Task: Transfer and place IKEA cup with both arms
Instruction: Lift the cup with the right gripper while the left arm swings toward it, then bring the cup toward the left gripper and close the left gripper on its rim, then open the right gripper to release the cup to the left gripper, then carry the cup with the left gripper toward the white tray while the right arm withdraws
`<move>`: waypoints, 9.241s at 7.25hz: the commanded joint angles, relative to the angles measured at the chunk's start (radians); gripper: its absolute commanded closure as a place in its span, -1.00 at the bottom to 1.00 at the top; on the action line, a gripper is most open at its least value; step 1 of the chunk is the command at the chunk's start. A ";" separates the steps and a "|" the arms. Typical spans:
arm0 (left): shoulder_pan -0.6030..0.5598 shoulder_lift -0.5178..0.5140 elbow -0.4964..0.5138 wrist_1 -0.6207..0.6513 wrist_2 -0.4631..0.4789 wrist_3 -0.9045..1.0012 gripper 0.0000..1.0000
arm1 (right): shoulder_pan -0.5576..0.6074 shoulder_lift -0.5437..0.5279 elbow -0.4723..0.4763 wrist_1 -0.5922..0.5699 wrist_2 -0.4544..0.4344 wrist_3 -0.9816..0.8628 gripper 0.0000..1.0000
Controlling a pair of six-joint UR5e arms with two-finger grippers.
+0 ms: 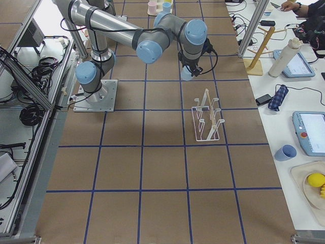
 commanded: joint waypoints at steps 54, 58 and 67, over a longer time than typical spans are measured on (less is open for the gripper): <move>0.244 -0.127 -0.341 0.455 -0.512 -0.082 1.00 | 0.217 0.007 0.069 1.104 0.832 -0.140 -1.00; 0.262 -0.107 -0.310 0.396 -0.123 -0.018 1.00 | 0.218 0.034 0.066 0.870 0.681 -0.017 -1.00; 0.289 -0.066 -0.125 0.141 0.306 0.316 1.00 | 0.223 0.051 0.003 0.277 -0.014 0.579 -1.00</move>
